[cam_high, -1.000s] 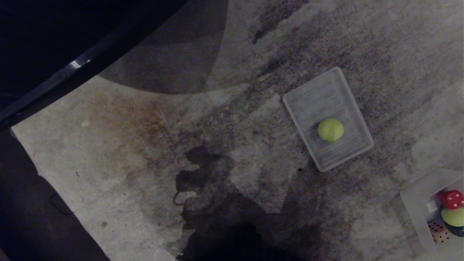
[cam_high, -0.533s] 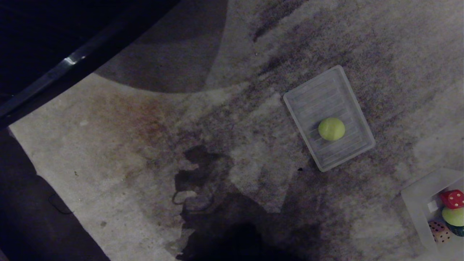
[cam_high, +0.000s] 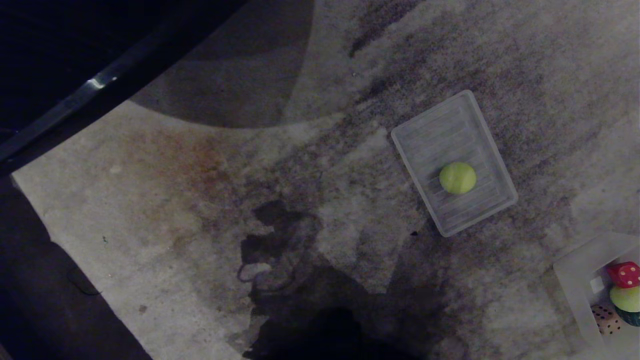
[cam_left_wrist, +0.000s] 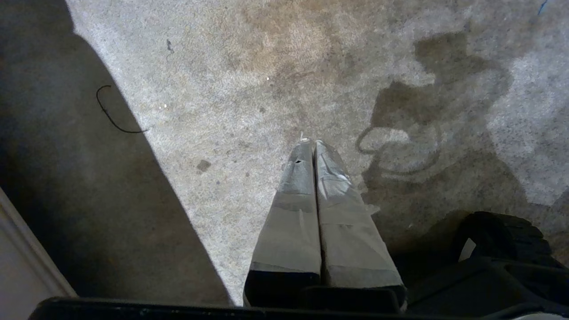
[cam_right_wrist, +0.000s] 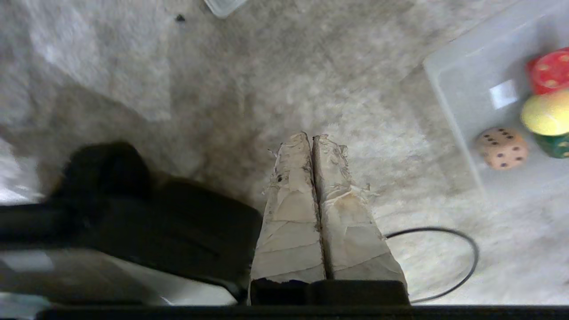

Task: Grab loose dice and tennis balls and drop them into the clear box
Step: Pick up the ball on the lid

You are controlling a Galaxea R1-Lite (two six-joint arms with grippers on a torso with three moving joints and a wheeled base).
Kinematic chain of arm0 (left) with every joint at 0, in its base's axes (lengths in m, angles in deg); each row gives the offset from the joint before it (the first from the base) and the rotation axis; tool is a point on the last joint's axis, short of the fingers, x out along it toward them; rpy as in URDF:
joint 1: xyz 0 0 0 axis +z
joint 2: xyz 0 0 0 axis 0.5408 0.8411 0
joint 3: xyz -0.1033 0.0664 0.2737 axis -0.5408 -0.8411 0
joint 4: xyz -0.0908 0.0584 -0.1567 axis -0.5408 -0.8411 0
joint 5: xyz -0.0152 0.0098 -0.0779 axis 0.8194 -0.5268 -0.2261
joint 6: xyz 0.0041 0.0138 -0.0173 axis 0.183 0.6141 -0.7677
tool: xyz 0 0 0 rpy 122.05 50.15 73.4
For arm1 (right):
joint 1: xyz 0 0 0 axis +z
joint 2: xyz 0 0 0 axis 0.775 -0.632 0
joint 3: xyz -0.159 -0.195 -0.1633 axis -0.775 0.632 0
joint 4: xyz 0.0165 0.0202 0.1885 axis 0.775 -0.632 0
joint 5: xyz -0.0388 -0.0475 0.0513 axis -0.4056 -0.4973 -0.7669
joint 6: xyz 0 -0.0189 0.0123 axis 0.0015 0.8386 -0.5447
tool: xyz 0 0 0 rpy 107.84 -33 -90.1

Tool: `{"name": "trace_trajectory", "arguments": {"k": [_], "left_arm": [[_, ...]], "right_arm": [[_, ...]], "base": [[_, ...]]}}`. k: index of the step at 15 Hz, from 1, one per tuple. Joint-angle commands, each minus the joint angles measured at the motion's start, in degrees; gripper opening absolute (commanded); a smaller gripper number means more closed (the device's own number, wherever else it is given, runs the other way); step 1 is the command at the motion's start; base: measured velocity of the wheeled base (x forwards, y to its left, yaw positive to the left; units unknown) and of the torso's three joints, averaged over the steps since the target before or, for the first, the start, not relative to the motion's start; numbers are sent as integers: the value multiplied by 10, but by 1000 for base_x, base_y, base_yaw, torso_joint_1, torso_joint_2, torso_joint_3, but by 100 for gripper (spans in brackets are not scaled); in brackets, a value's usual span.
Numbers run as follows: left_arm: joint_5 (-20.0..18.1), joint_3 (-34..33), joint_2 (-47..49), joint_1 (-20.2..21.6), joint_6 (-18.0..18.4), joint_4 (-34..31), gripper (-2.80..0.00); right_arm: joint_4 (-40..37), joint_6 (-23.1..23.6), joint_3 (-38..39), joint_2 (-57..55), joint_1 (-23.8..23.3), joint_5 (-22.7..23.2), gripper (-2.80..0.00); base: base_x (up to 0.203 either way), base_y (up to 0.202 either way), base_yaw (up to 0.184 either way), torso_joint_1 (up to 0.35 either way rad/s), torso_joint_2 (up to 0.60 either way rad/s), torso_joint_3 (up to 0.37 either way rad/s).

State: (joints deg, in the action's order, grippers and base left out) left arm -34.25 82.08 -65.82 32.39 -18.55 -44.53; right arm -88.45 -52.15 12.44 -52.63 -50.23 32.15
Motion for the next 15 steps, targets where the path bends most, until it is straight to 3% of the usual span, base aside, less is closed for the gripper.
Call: {"name": "trace_trajectory", "arguments": {"k": [1,5,8,10,11,12,15], "left_arm": [[1,-1,1,0,-1,0,-280],[1,-1,1,0,-1,0,-280],[1,-1,1,0,-1,1,-280],[1,-1,1,0,-1,0,-280],[0,-1,1,0,-1,0,-280],[1,-1,1,0,-1,0,-280],[0,-1,1,0,-1,1,-280]], "right_arm": [[58,-14,-37,-201,3,1,-280],[234,-63,-82,-448,22,2,-280],[318,-128,-176,-579,88,5,-280],[343,-149,-223,-610,130,12,-280],[345,-148,-224,-610,134,17,-241],[343,-148,-224,-608,136,27,0],[340,-147,-228,-646,147,30,0]], "base": [[0,0,0,0,0,0],[0,0,0,0,0,0],[0,0,0,0,0,0],[0,0,0,0,0,0],[0,0,0,0,0,0],[0,0,0,0,0,0],[0,0,0,0,0,0]]}}
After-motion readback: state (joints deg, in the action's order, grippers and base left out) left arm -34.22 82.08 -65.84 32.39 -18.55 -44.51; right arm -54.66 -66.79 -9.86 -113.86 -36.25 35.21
